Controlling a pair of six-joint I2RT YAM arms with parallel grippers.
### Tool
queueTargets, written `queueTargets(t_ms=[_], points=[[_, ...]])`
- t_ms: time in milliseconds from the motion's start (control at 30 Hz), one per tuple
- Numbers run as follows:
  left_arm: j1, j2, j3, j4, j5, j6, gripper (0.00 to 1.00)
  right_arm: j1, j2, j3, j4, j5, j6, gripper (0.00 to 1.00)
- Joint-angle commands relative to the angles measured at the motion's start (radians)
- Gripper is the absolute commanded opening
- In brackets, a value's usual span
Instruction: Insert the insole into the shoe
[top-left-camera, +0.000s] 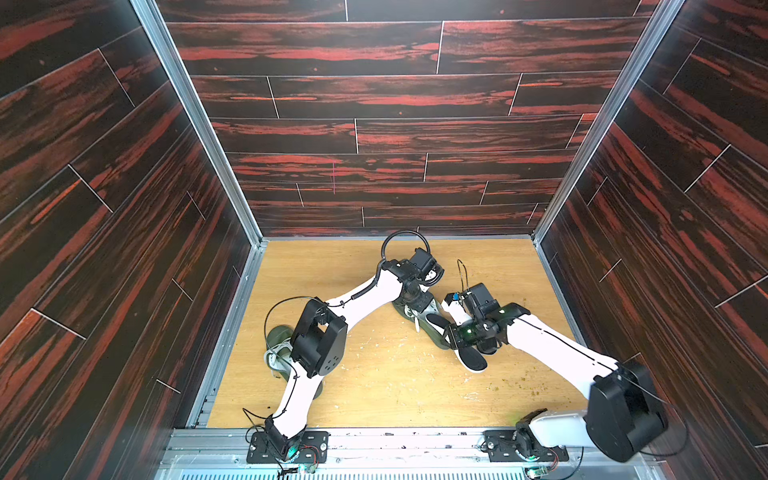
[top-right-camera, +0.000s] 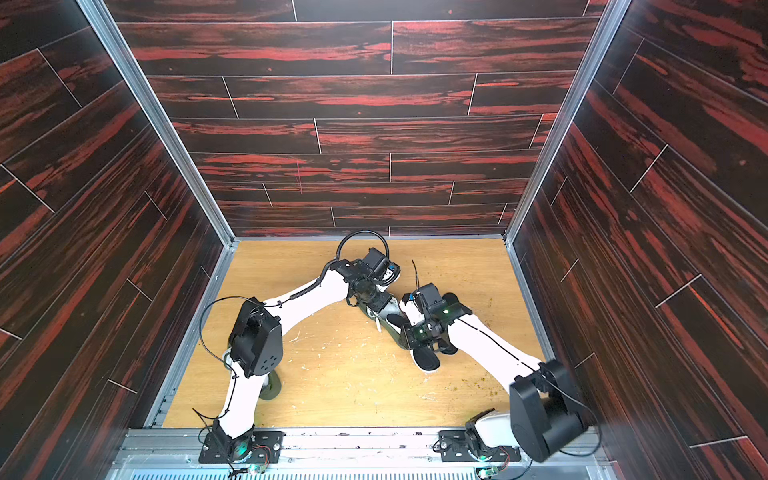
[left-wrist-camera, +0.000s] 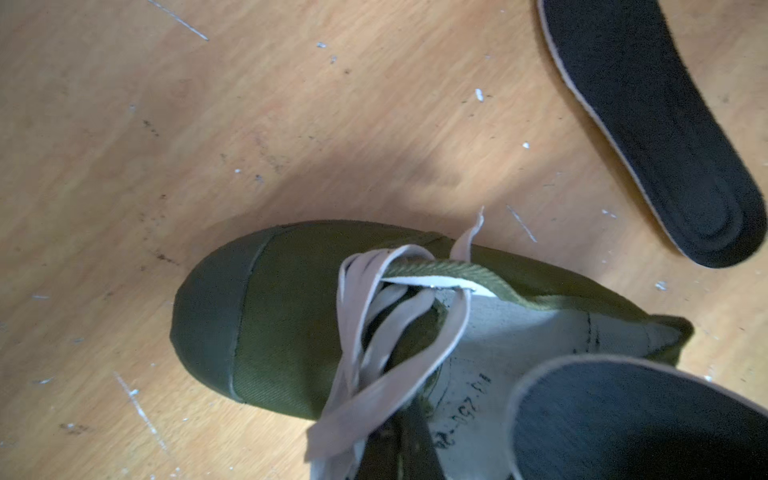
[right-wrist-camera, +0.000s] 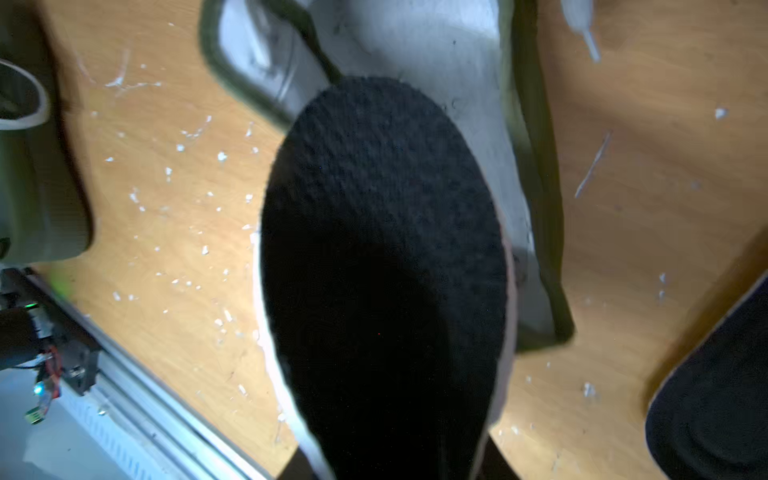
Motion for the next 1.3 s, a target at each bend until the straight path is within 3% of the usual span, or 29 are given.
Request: queueTargets(t_ms=[0, 333, 500, 700, 1033, 1267], points=[[0.006, -0.092, -0.020, 0.025, 0.054, 0.014, 0.00, 0.002, 0.054, 0.072, -0.009, 0.037, -0.041, 0.37], [0.013, -0.118, -0.053, 0.071, 0.096, 0.038, 0.00, 0.005, 0.189, 0.210, -0.074, 0.135, -0.223, 0.38], [0.031, -0.117, -0.043, 0.080, 0.134, 0.041, 0.00, 0.005, 0.168, 0.181, -0.055, 0.130, -0.317, 0.40], [0.045, -0.123, -0.060, 0.098, 0.196, 0.051, 0.00, 0.006, 0.121, 0.089, 0.097, 0.069, -0.438, 0.42], [0.065, -0.118, -0.066, 0.107, 0.310, 0.052, 0.00, 0.033, 0.225, 0.120, 0.208, 0.089, -0.367, 0.44], [0.073, -0.131, -0.110, 0.162, 0.335, 0.019, 0.00, 0.043, 0.277, 0.146, 0.267, 0.085, -0.345, 0.57]])
